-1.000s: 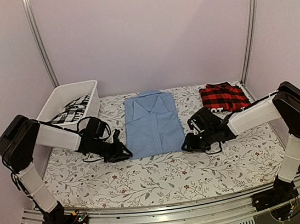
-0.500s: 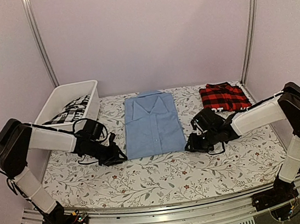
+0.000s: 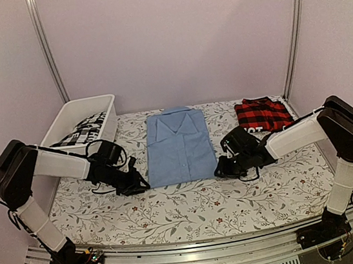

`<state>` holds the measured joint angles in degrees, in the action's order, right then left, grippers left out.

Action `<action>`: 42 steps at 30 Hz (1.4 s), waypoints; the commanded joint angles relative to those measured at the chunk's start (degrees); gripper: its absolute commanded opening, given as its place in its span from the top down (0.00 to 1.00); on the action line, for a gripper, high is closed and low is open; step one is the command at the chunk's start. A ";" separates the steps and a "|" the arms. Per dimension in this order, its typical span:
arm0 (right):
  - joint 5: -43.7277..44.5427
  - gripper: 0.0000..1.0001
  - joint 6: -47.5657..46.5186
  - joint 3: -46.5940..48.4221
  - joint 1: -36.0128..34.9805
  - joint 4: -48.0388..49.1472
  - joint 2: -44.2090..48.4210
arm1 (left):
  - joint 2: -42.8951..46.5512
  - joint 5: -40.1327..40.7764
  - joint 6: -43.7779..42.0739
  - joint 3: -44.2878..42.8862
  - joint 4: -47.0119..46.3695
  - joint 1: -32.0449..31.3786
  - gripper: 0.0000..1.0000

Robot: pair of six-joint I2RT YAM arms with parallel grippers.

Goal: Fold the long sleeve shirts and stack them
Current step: Move the 2/3-rectangle-folded shirt to the center of the board.

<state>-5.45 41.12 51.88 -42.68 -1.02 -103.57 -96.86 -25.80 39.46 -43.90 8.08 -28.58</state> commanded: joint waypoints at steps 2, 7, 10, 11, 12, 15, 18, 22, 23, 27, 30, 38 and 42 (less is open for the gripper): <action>0.21 0.79 -0.22 0.51 0.16 -0.73 -2.33 | -0.52 -1.00 0.06 -0.05 -0.11 -0.36 0.71; 0.31 0.88 -0.41 0.51 -0.19 -1.07 -2.31 | -1.69 -1.21 0.20 -0.60 -0.66 -0.48 0.71; 0.36 0.91 -0.19 0.26 -0.43 -1.17 -2.02 | -2.96 -1.10 0.35 -1.34 -1.22 -0.58 0.72; 0.36 0.91 -0.04 0.12 -0.54 -1.18 -1.90 | -3.36 -1.01 0.31 -1.53 -1.33 -0.72 0.72; 0.44 0.92 0.05 0.03 -0.58 -1.17 -1.83 | -3.75 -1.07 0.40 -1.75 -1.43 -0.87 0.73; 0.39 0.93 0.27 -0.17 -0.87 -1.10 -1.64 | -4.69 -1.17 0.38 -2.19 -1.55 -1.26 0.78; 0.38 0.93 0.51 -0.49 -1.00 -0.78 -1.64 | -5.00 -0.94 0.60 -2.10 -1.56 -1.57 0.81; 0.20 0.95 0.64 -0.80 -1.09 -0.38 -1.63 | -5.17 -0.41 0.87 -1.98 -1.63 -1.59 0.88; 0.18 0.96 0.70 -0.81 -1.14 -0.37 -1.70 | -5.27 -0.45 0.90 -2.11 -1.70 -1.65 0.92; -0.26 1.00 0.76 -1.10 -1.35 -0.50 -1.12 | -4.74 -0.36 0.62 -2.46 -0.85 -2.02 1.00; -0.67 1.00 1.01 -2.59 -1.57 -0.40 0.78 | -2.73 0.49 0.03 -1.85 1.15 -2.39 1.00; -1.07 1.00 3.98 -9.99 -4.51 -1.17 9.28 | 7.12 2.53 1.15 2.80 5.74 -5.30 1.00; -0.44 1.00 6.57 -13.27 -8.35 -2.20 13.83 | 12.38 4.14 3.66 5.43 7.99 -8.63 1.00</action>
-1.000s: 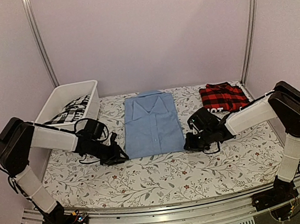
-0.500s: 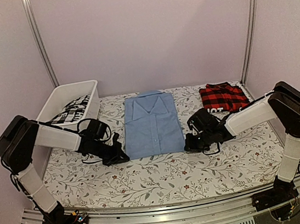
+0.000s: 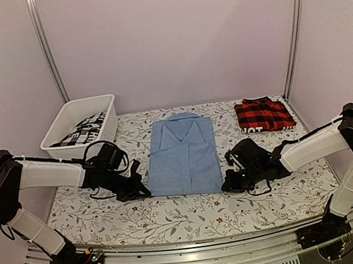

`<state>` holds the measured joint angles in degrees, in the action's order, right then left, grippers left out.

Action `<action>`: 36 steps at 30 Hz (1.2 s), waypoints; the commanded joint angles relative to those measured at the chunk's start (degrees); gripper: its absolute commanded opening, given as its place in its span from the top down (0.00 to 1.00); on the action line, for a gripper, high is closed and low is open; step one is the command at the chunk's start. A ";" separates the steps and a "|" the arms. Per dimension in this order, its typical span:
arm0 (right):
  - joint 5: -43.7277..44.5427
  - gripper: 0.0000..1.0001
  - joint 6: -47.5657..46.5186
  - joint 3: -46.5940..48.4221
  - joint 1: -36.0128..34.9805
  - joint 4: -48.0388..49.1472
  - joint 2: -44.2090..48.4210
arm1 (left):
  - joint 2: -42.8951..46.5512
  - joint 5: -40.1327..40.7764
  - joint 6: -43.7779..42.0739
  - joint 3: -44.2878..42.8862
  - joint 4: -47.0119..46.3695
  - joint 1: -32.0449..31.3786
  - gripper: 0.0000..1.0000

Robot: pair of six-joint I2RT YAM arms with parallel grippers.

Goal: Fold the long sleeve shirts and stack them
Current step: Move the 2/3-rectangle-folded shirt to the center of the board, then smooth out the 2/3-rectangle-folded shirt at the center of the board.

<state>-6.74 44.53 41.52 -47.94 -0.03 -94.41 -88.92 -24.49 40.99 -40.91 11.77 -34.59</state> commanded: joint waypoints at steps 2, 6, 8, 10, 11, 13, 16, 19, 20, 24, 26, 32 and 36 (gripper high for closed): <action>1.35 1.00 4.80 -4.03 -5.25 -3.81 6.24 | 6.68 3.76 3.59 3.96 4.94 -4.44 1.00; 1.87 0.94 7.31 -4.95 -8.58 -5.61 7.26 | 8.90 4.48 5.64 7.54 4.94 -6.59 1.00; 2.27 0.84 7.70 -4.88 -8.83 -7.06 7.89 | 9.27 4.45 6.28 8.76 4.53 -7.03 1.00; 3.88 0.72 7.61 -4.16 -8.83 -8.96 10.08 | 9.30 4.36 6.70 9.54 4.09 -7.29 1.00; 5.14 0.69 7.14 -3.21 -8.65 -10.22 10.99 | 9.24 4.32 6.91 9.72 3.98 -7.49 1.00; 6.35 0.66 5.92 -0.66 -8.20 -12.33 12.95 | 9.15 4.31 7.07 9.72 3.82 -7.84 1.00; 6.01 0.64 3.27 4.43 -7.44 -11.05 14.06 | 8.84 4.41 7.20 9.59 3.75 -8.23 1.00; 1.56 0.67 -0.21 10.61 -5.97 -6.13 9.55 | 8.31 4.16 7.26 9.66 3.22 -8.32 1.00; -0.25 0.69 -1.43 12.72 -5.27 -4.47 7.61 | 7.95 4.05 7.27 9.58 3.22 -8.38 1.00; -7.58 0.75 -4.03 21.39 -1.85 2.42 -4.67 | 7.54 4.02 7.21 9.29 3.00 -8.61 1.00; -9.99 0.77 -4.68 25.20 -0.32 3.68 -9.52 | 7.24 3.93 7.12 9.05 3.07 -8.70 1.00; -15.98 0.80 -3.89 27.22 4.02 8.87 -20.01 | 6.75 3.87 6.87 8.65 3.59 -8.77 1.00; -16.39 0.80 -1.98 21.21 7.33 13.07 -20.64 | 6.32 3.58 6.66 8.62 3.74 -8.75 1.00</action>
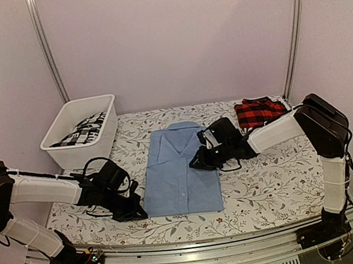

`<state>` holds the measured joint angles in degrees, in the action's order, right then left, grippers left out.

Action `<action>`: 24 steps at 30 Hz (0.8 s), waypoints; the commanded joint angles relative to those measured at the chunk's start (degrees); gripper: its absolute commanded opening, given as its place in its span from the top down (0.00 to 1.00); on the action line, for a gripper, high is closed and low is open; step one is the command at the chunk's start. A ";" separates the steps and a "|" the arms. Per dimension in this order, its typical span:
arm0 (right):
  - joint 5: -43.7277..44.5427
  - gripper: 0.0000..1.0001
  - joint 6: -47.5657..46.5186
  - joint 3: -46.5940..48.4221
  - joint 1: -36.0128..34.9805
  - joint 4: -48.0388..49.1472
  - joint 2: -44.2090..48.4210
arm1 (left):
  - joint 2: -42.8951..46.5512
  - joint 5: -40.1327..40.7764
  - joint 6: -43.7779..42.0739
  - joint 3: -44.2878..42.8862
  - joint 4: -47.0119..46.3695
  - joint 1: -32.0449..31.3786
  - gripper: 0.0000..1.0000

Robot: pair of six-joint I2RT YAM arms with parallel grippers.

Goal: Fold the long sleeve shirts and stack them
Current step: Smooth out the 2/3-rectangle-folded shirt at the center of the board.

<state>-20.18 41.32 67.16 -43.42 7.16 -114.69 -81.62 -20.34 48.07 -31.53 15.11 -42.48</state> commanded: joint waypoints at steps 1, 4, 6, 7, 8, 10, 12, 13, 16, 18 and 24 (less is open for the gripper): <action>-2.89 0.80 1.78 -5.53 3.53 6.30 -0.42 | -1.11 -0.66 -0.44 -0.73 0.38 -0.91 1.00; -2.77 0.80 2.93 -8.61 5.75 7.61 -0.70 | -1.49 -0.93 -0.61 -0.84 0.46 -0.85 1.00; -2.43 0.80 3.89 -10.08 6.82 8.34 -0.58 | -1.60 -1.10 -0.80 -0.93 0.45 -0.86 1.00; -2.14 0.80 4.08 -10.57 7.26 8.47 -0.54 | -1.61 -1.06 -0.86 -1.03 0.44 -0.90 1.00; -2.06 0.80 4.39 -11.02 7.86 8.48 -0.47 | -1.67 -1.02 -0.84 -1.04 0.54 -0.90 1.00; -1.94 0.80 5.22 -11.96 8.79 8.99 -0.39 | -1.76 -1.01 -0.92 -1.09 0.54 -0.87 1.00; -2.05 0.81 6.39 -12.95 9.69 10.02 -0.15 | -1.82 -1.02 -0.88 -1.10 0.46 -0.90 1.00; -1.79 0.80 7.33 -13.23 10.12 10.22 -0.06 | -1.86 -1.06 -0.94 -1.08 0.44 -0.86 1.00; -1.27 0.80 9.21 -13.89 11.35 10.90 0.21 | -1.65 -1.10 -0.82 -1.12 0.44 -0.86 1.00; -0.73 0.80 10.62 -14.43 12.22 12.34 0.56 | -1.61 -1.16 -0.82 -1.13 0.44 -0.90 1.00; 1.10 0.80 11.25 -14.84 13.14 11.74 3.23 | -1.48 -1.29 -1.27 -1.80 0.86 -0.90 1.00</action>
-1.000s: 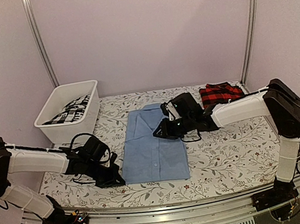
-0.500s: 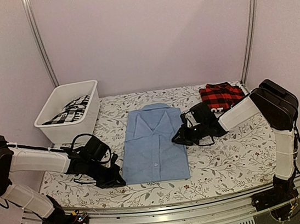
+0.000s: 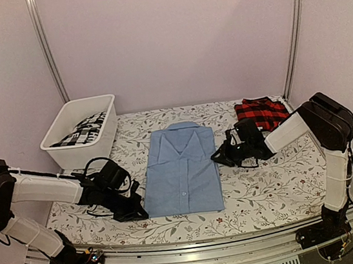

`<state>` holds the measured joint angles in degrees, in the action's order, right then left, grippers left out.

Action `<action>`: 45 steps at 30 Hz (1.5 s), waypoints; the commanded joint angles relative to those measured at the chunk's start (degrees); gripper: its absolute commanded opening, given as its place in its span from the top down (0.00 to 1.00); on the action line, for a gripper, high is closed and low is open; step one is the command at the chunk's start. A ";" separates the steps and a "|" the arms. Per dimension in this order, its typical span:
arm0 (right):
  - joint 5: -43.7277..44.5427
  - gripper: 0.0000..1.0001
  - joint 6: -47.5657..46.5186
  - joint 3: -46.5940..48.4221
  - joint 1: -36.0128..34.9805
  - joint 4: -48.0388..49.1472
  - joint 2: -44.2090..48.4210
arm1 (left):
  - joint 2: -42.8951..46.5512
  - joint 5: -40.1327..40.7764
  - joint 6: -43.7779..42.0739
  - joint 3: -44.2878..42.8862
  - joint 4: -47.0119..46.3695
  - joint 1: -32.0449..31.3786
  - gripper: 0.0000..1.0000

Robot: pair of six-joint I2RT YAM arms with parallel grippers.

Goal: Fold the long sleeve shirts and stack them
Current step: Smooth out the 2/3-rectangle-folded shirt at the center of the board, then pick up the 2/3-rectangle-folded shirt from the center of the board.

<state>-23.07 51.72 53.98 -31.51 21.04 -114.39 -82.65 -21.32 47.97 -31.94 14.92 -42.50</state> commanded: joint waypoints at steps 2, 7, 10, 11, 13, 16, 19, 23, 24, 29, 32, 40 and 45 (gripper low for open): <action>4.31 0.79 -0.44 -2.43 1.11 -4.04 5.77 | -0.40 -0.16 -1.31 -1.83 1.27 -0.91 1.00; 9.37 0.73 -6.88 -4.71 -3.33 -13.87 14.60 | -0.25 -0.50 -1.33 -2.32 1.17 -1.06 1.00; 12.06 0.70 -8.70 -7.19 -8.17 -18.57 20.21 | -0.04 -0.70 -1.43 -2.38 1.30 -1.02 1.00; 12.90 0.70 -8.85 -7.94 -9.60 -20.08 21.87 | -0.04 -0.73 -1.48 -2.48 1.27 -1.08 1.00; 14.09 0.70 -8.57 -9.76 -12.43 -23.20 24.53 | -0.03 -0.82 -1.49 -2.73 1.42 -1.11 1.00; 15.58 0.71 -6.27 -12.36 -17.14 -25.53 27.30 | -0.03 -0.84 -1.58 -3.04 1.62 -1.27 1.00; 17.18 0.71 -3.09 -14.17 -21.63 -28.14 29.34 | 0.10 -0.76 -1.68 -3.28 2.01 -1.43 1.00; 18.68 0.72 0.92 -15.88 -26.30 -29.97 30.58 | 0.30 -0.65 -1.56 -3.35 2.22 -1.58 1.00; 18.82 0.72 2.08 -16.18 -27.15 -30.26 30.74 | 0.30 -0.67 -1.57 -3.46 2.31 -1.60 1.00; 18.41 0.74 5.69 -18.40 -29.12 -29.34 30.83 | 0.63 -0.50 -1.60 -3.47 2.60 -1.62 1.00; 18.25 0.74 6.85 -19.40 -29.24 -27.73 30.42 | 0.68 -0.48 -1.48 -3.43 2.57 -1.72 1.00; 18.12 0.76 7.58 -18.82 -29.23 -23.23 26.95 | 0.82 -0.39 -1.41 -3.45 2.89 -1.72 1.00; 18.31 0.78 7.86 -18.90 -29.23 -22.47 25.94 | 1.00 -0.26 -1.38 -3.50 3.26 -1.80 1.00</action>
<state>-5.87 58.74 34.94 -60.38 -2.81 -87.24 -82.56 -21.76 46.98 -34.37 17.39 -43.40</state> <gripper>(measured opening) 0.227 0.007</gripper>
